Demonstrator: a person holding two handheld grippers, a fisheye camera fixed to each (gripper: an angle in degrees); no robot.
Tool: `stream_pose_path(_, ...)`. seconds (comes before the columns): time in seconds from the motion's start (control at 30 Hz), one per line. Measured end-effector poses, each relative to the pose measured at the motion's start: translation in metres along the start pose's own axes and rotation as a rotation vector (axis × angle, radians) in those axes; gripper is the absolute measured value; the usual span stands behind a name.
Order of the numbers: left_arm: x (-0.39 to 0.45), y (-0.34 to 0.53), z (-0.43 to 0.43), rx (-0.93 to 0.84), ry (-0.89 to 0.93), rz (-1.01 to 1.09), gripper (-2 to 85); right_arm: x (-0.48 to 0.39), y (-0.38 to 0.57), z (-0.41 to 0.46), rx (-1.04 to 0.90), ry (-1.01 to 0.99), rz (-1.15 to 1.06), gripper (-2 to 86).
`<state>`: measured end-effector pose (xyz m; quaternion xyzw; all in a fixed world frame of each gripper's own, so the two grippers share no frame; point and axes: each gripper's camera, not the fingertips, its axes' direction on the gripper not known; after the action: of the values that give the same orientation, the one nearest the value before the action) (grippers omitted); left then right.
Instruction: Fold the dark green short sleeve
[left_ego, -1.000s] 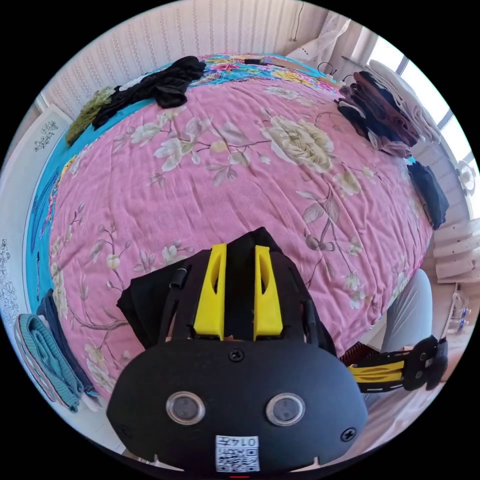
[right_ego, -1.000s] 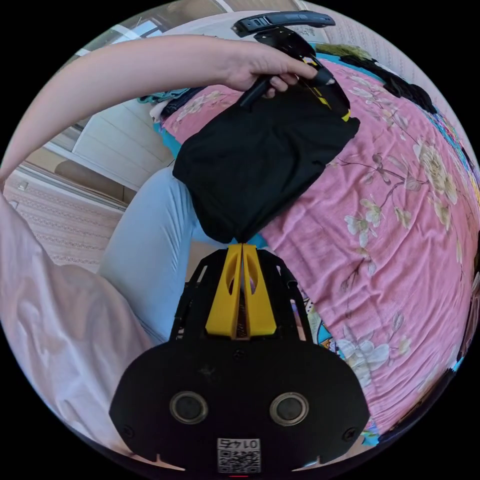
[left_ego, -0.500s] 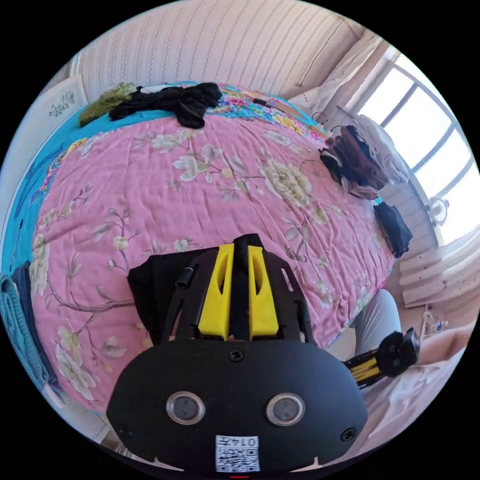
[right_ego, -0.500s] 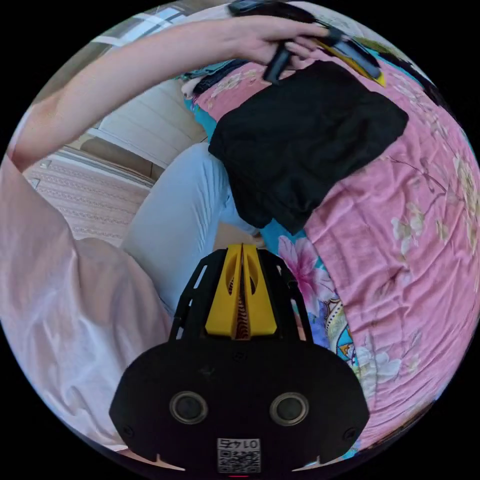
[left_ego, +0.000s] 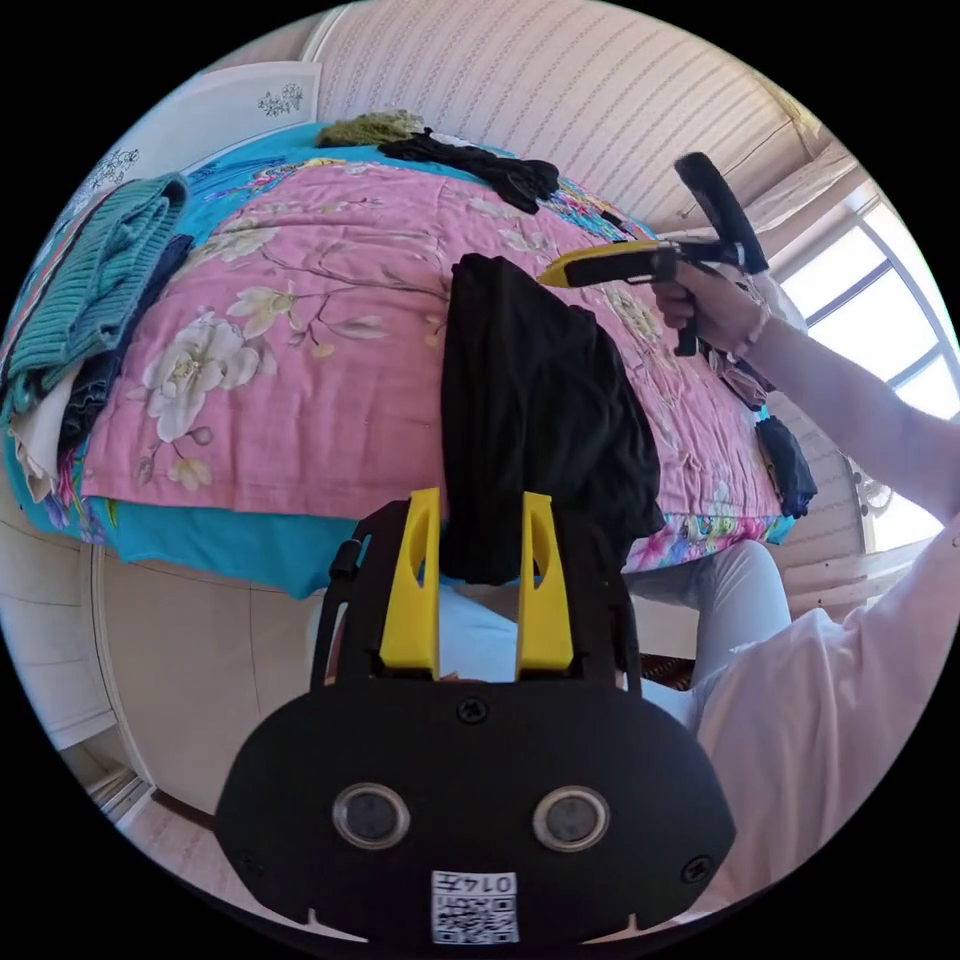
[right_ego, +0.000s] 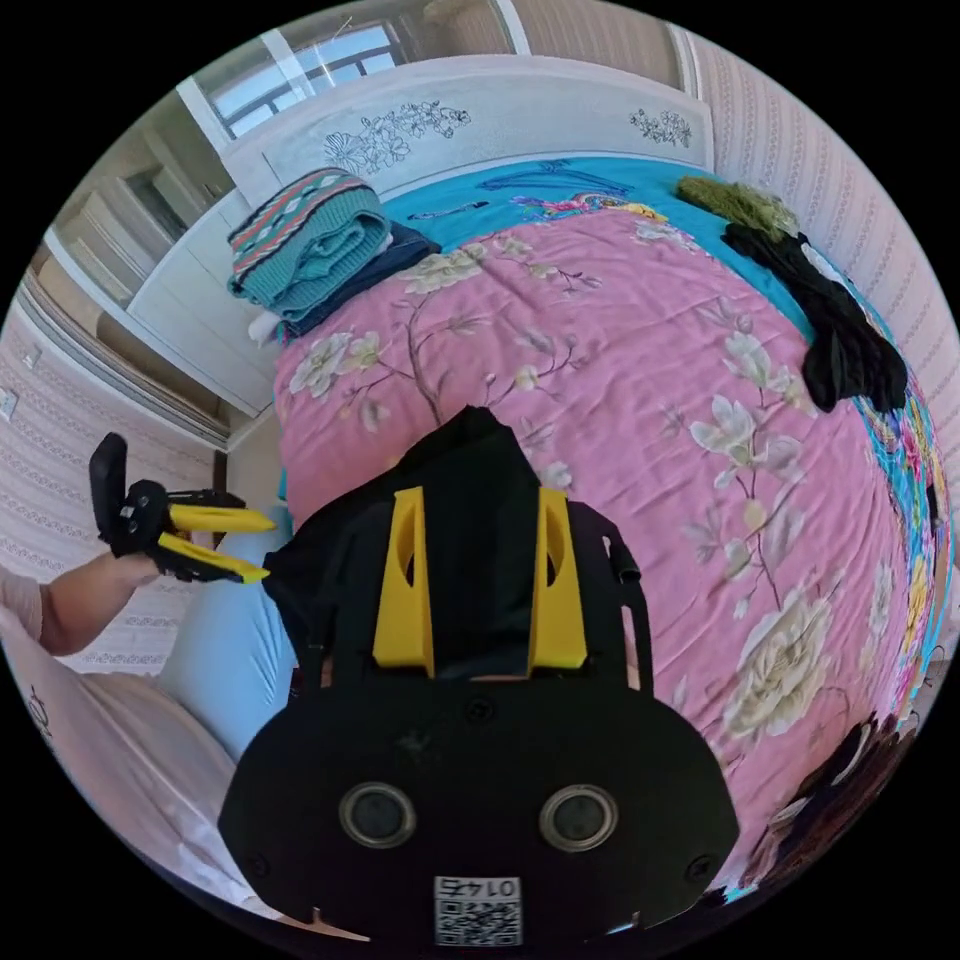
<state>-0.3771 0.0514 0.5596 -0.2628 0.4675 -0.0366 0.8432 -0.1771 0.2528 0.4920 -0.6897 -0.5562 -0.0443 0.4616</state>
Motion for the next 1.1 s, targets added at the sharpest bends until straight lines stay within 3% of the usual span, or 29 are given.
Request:
stream_pose_path(0.17, 0.005, -0.017, 0.032, -0.148, -0.035, -0.001, 13.6, -0.002, -0.04, 0.048, -0.193, -0.061, -0.006, 14.4)
stream_pose_path(0.33, 0.015, -0.022, 0.021, -0.137, -0.079, 0.041, 7.1, -0.014, -0.032, 0.042, -0.168, -0.113, -0.036, 5.1)
stream_pose_path(0.53, 0.032, 0.002, -0.029, 0.007, 0.054, 0.082, 3.6, -0.021, 0.025, -0.033, 0.093, -0.246, 0.039, 3.1)
stream_pose_path(0.73, 0.051, 0.034, -0.117, 0.211, 0.121, 0.105, 3.5, -0.064, 0.071, -0.126, 0.307, -0.235, -0.088, 2.7)
stream_pose_path(0.93, 0.046, 0.057, -0.228, 0.379, -0.122, 0.171, 3.6, -0.133, 0.042, -0.187, 0.452, -0.239, -0.288, 2.6)
stream_pose_path(1.1, -0.035, 0.052, -0.316, 0.492, -0.325, 0.096, 3.4, -0.195, -0.057, -0.2, 0.434, -0.27, -0.398, 3.1)
